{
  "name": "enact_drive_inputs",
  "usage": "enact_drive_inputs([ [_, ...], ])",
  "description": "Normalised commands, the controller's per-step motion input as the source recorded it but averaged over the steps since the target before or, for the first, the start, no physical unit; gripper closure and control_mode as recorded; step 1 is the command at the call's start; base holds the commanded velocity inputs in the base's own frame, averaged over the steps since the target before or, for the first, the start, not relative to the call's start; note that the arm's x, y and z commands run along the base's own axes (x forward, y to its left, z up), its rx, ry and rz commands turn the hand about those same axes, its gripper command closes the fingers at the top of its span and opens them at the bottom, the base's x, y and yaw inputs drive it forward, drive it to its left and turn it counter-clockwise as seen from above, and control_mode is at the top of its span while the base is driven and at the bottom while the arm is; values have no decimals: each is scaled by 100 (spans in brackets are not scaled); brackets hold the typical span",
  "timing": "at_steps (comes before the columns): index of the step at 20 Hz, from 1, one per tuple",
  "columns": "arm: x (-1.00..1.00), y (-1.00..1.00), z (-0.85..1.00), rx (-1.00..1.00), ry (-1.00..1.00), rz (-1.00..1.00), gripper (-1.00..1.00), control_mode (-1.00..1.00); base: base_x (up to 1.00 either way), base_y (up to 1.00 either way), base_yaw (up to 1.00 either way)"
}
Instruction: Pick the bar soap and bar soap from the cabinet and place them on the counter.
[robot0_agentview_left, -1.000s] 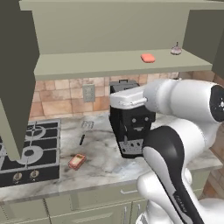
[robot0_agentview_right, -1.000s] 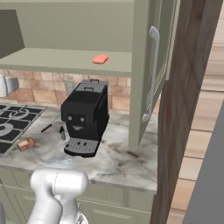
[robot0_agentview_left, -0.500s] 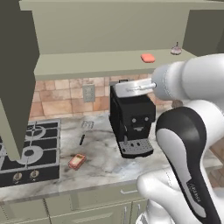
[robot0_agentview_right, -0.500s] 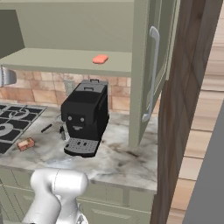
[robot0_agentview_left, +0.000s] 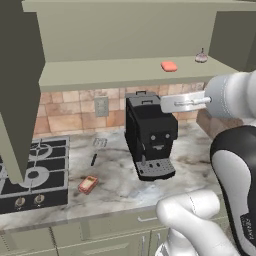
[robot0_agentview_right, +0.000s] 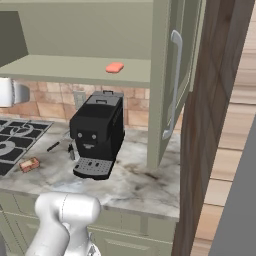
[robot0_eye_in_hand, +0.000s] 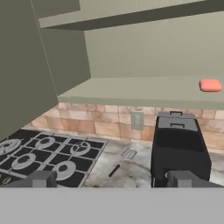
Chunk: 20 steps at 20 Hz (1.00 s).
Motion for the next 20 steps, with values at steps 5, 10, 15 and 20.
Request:
enact_drive_inputs([
  [5, 1, -9, 12, -2, 0, 2, -100, -100, 0, 0, 0],
  [10, 0, -18, 21, -9, 0, -2, -100, -100, 0, 0, 0],
  [15, 0, -29, 8, -8, 0, -5, -100, -100, 0, 0, 0],
  [20, 0, -44, -7, 4, 0, -11, -100, -100, 0, 0, 0],
])
